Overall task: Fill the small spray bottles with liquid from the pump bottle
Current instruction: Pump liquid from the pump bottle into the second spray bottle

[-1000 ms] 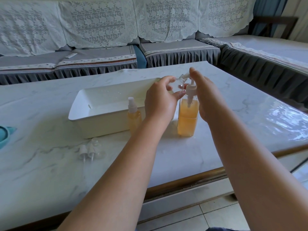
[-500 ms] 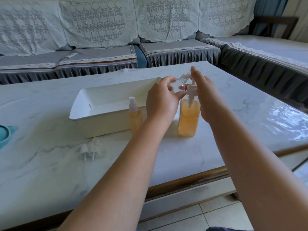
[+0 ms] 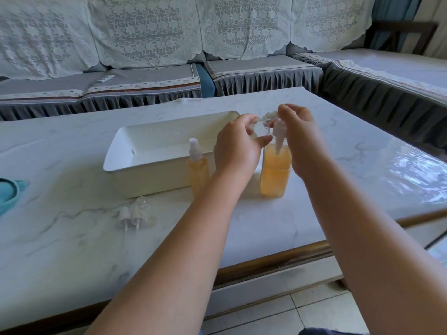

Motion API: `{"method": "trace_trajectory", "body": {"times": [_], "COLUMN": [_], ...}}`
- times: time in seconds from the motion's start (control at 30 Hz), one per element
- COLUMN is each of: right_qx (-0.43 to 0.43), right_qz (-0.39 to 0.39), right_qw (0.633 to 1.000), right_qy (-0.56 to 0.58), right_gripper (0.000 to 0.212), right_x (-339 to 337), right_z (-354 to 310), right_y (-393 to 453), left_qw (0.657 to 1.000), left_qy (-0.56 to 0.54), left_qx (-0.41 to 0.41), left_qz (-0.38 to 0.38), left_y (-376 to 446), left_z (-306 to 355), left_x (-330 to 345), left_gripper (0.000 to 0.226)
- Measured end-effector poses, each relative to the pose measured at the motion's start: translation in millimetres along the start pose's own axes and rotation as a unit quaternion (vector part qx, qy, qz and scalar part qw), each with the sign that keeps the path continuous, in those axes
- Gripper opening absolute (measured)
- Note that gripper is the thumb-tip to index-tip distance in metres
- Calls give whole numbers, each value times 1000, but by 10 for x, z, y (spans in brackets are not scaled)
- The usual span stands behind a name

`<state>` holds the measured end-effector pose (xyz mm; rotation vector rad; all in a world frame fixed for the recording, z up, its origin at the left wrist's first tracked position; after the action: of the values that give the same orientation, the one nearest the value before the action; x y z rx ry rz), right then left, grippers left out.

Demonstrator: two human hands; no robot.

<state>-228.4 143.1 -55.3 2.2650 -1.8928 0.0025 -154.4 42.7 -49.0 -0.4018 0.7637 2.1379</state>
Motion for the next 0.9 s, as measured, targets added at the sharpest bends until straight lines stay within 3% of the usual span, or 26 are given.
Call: {"method": "trace_trajectory", "body": {"times": [0.17, 0.37, 0.9], "right_qx": [-3, 10, 15], "right_qz": [6, -44, -5], "right_qw": [1000, 999, 1000], "right_qy": [-22, -2, 6], "right_gripper": [30, 71, 34], "right_x": [-1, -1, -2], "right_z": [-3, -13, -11], "right_y": [28, 45, 6], "left_qw": [1000, 999, 1000], "left_qy": [10, 3, 10], "left_qx": [0, 20, 11], "left_qz": [0, 25, 9], "left_y": [-11, 15, -4], "left_z": [-11, 39, 11], "left_x": [13, -23, 4], "left_gripper": [44, 45, 46]}}
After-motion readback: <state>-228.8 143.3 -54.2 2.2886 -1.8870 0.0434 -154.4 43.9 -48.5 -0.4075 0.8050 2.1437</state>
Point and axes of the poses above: each hand's wrist, its own y-axis towards the middle knuckle, its own x-axis out of the palm, z = x × y, the point moved 2 cm from there along y, towards the middle knuckle, and after that the axes turned 2 degrees about y, right-handed, at the moved point
